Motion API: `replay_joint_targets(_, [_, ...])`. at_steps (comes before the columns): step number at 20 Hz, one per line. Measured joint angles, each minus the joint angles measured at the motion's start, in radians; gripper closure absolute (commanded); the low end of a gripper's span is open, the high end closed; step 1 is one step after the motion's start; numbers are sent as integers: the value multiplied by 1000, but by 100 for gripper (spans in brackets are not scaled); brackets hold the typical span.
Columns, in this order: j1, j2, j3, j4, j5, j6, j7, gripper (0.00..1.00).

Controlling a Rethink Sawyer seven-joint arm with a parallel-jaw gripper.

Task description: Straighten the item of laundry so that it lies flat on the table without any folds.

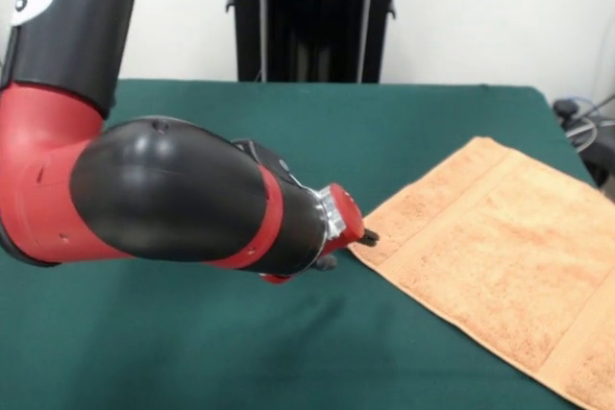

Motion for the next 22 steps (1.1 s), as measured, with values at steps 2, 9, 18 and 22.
replay_joint_targets(2, [6,10,0,0,-1,0,0,0])
replay_joint_targets(9, [30,64,0,-13,-6,0,0,0])
replay_joint_targets(18, [53,102,1,-71,-9,57,0,0])
replay_joint_targets(22, [70,123,1,-127,-14,104,-1,0])
